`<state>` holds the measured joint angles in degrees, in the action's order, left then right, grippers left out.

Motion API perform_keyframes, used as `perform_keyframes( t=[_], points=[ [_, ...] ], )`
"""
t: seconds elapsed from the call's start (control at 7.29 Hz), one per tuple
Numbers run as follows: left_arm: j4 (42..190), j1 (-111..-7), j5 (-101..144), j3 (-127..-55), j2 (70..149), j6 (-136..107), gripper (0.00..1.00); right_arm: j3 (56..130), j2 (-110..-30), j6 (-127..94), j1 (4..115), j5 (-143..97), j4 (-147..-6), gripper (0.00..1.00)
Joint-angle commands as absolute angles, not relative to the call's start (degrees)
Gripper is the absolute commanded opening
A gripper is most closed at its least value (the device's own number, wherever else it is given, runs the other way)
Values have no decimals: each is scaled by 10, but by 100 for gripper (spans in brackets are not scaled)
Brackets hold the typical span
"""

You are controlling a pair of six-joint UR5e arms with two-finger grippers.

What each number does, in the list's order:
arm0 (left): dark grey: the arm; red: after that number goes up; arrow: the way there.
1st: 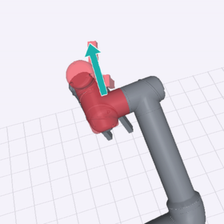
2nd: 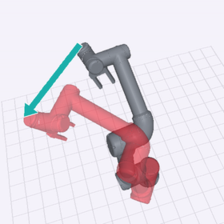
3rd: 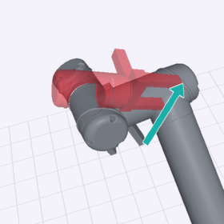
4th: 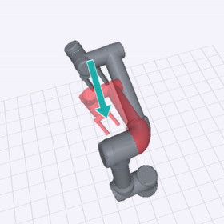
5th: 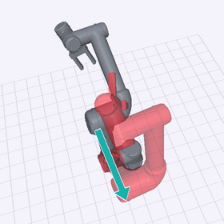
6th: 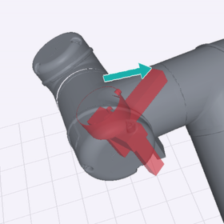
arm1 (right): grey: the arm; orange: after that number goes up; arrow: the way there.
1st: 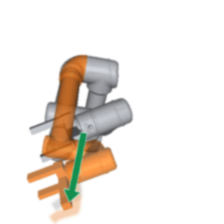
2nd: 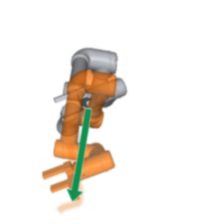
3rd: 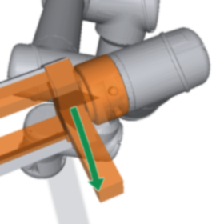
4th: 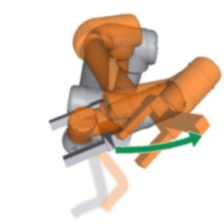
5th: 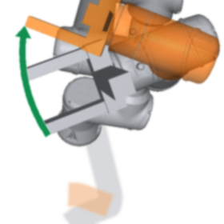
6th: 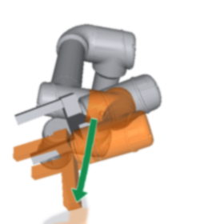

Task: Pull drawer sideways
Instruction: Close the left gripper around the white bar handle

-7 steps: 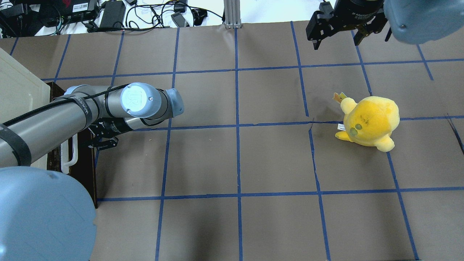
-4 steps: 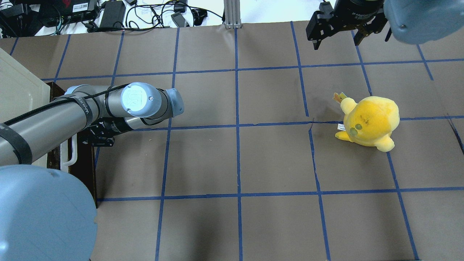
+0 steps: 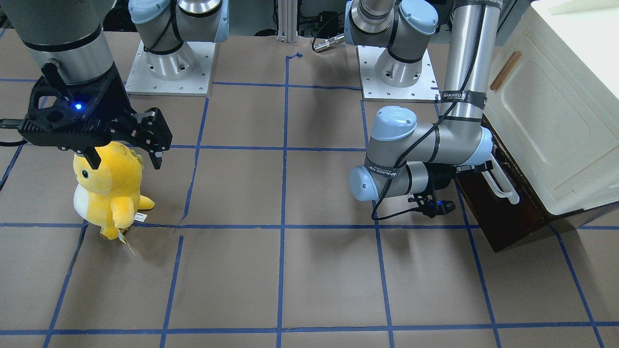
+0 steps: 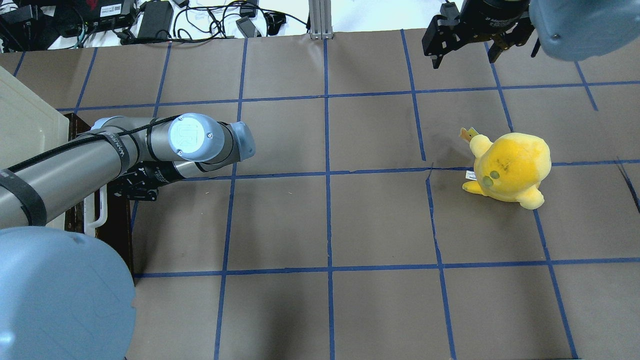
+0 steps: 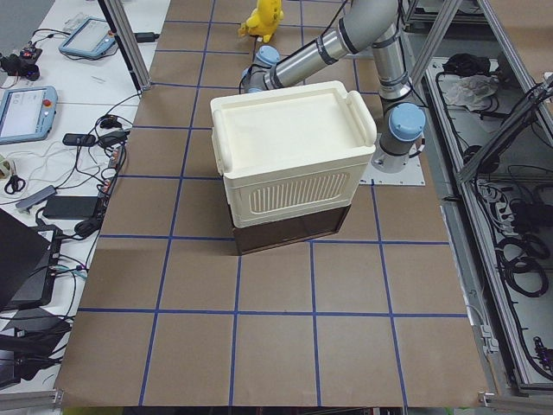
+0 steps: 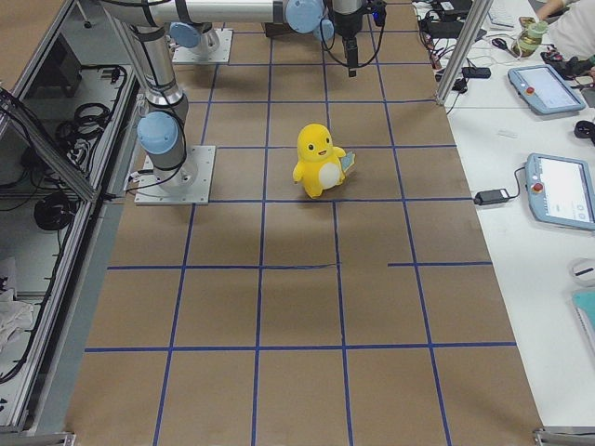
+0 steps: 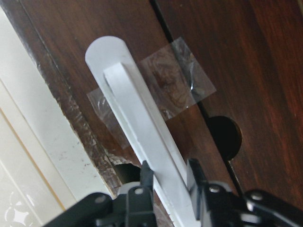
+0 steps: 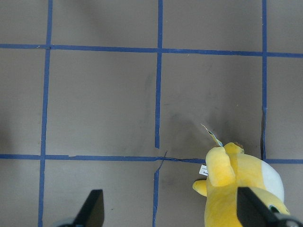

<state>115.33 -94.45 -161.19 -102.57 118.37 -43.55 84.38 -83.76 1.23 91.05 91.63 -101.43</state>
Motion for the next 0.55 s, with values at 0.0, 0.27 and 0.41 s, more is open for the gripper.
perform_keyframes(
  t=[0.0,0.27,0.41],
  points=[
    [1154,-947,-1613,-1023,1184,-435,24,844,-838,12,911,916,-1014,100],
    [1155,-956,-1613,-1013,1183,-426,24,844,-838,12,911,916,-1014,100],
    [1155,-958,-1613,-1009,1185,-425,24,844,-838,12,911,917,-1014,100]
  ],
)
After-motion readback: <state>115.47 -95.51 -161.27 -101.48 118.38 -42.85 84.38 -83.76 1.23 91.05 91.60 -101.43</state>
